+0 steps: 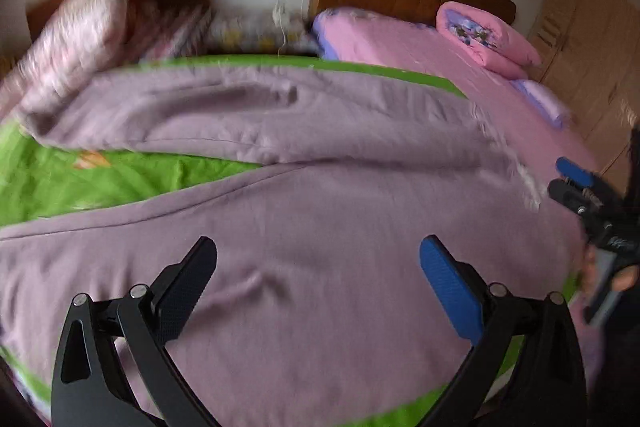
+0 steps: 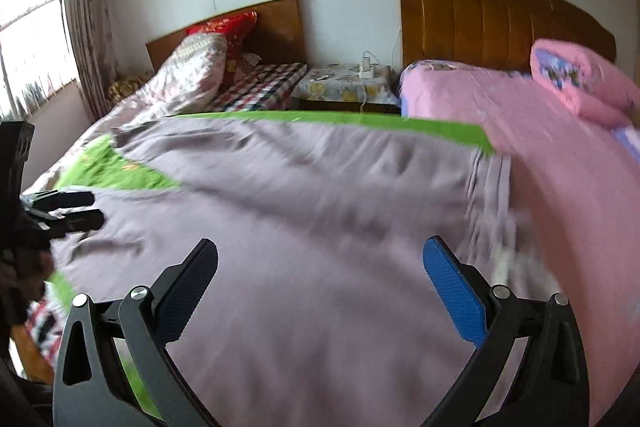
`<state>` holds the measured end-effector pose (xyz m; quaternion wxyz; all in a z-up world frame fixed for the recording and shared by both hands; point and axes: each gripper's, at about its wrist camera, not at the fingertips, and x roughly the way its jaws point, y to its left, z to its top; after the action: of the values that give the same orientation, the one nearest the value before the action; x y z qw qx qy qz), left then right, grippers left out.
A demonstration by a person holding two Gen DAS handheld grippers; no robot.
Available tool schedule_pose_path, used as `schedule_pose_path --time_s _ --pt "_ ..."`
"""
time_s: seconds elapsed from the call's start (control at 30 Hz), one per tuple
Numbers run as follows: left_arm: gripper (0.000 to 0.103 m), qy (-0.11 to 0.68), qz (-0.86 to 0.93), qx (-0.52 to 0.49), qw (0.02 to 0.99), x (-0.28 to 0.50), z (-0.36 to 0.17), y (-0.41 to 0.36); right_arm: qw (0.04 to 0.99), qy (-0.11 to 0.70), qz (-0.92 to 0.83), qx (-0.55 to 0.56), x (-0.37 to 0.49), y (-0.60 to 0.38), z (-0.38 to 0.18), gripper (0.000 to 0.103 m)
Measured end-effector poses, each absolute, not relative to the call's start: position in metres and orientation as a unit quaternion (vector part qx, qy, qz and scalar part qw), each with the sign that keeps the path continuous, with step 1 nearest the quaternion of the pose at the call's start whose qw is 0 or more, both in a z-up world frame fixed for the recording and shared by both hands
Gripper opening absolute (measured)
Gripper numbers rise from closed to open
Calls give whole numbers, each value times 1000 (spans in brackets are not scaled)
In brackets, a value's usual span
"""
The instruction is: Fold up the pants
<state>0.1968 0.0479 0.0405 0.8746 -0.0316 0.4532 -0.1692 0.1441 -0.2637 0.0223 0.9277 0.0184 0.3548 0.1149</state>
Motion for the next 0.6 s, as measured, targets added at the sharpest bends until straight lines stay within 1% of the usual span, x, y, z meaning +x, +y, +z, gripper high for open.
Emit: schedule_pose_path --time_s 0.1,0.2,0.27,0.33,0.4,0.47,0.53,0.57,0.6 --pt "101 444 -147 -88 880 257 45 57 912 383 145 14 209 -282 15 99" --pt "101 483 -138 -99 859 324 39 47 884 423 201 3 274 -291 -3 99" --pt "101 491 -169 -62 852 364 34 26 863 454 222 -23 318 -295 -17 99" --pt "101 475 -217 14 852 395 30 -4 848 475 224 -66 355 -298 -31 99" --pt "101 463 -259 80 844 418 22 -24 841 478 236 -90 388 -304 -38 99" --pt "100 455 -293 156 826 441 12 -44 834 480 256 -86 411 -310 -42 99" --pt "97 452 -331 217 799 461 -1 -61 820 493 282 -69 437 -318 -51 99" --pt "92 452 -344 228 791 467 -4 -65 815 498 287 -69 444 -321 -56 99" --pt "87 454 -357 237 781 476 -8 -69 807 508 291 -76 454 -323 -63 96"
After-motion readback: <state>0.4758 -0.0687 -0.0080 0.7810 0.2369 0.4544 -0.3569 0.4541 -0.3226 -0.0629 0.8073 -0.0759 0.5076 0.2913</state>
